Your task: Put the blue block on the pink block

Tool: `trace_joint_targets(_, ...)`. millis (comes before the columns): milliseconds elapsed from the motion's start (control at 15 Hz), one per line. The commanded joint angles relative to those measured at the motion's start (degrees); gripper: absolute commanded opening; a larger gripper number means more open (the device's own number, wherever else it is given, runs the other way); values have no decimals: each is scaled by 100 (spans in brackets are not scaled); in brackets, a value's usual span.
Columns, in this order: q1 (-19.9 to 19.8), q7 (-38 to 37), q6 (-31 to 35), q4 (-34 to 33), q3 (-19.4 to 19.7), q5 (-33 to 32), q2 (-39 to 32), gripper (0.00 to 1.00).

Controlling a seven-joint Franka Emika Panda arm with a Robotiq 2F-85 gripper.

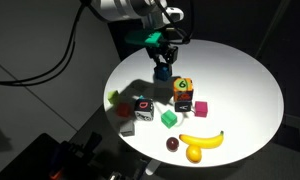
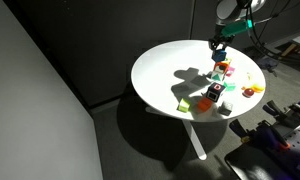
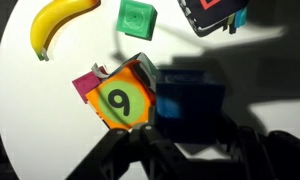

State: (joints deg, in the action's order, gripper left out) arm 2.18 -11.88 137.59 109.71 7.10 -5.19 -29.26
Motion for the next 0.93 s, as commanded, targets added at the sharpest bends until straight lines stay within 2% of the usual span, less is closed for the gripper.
trace_joint_targets(0,2,-460,262,280,175,-87,224,31)
trace_joint_targets(333,-10,-775,646,357,362,-62,173,31)
trace_joint_targets(867,-17,-1217,650,436,646,-82,182,31)
